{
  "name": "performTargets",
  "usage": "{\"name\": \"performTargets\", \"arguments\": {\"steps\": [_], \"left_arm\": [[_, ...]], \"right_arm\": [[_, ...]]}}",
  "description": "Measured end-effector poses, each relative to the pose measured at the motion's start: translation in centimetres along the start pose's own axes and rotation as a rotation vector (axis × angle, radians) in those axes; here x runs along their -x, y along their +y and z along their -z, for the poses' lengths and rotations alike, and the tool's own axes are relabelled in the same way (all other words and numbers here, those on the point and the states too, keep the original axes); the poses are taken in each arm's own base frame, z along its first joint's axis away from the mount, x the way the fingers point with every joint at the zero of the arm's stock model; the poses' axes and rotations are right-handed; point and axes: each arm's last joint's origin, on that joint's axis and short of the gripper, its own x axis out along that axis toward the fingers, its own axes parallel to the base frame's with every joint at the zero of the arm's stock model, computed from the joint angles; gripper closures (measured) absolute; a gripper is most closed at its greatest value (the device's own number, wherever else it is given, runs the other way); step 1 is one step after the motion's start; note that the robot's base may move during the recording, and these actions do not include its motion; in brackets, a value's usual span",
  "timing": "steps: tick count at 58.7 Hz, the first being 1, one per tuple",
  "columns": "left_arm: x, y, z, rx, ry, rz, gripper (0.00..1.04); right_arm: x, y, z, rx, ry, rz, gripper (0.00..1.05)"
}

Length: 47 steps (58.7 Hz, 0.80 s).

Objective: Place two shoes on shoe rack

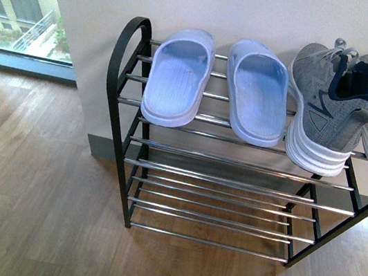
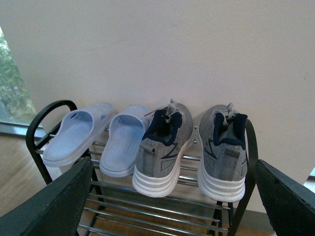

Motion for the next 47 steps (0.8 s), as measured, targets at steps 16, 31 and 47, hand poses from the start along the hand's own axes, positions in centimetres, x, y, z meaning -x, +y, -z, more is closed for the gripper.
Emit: {"name": "performTargets", "arguments": {"steps": [16, 31, 47], "left_arm": [[1.2, 0.1, 1.5, -0.128, -0.275, 0.141, 0.72], [1.9, 0.4, 2.4, -0.135, -0.293, 0.141, 1.03], [2.5, 0.5, 2.8, -0.135, -0.294, 0.142, 1.03]], "right_arm": [[0.0, 0.0, 0.0, 0.0, 0.0, 0.0, 0.09], [0.0, 0.0, 0.0, 0.0, 0.0, 0.0, 0.09], [0.0, 0.0, 0.0, 0.0, 0.0, 0.0, 0.09]]}}
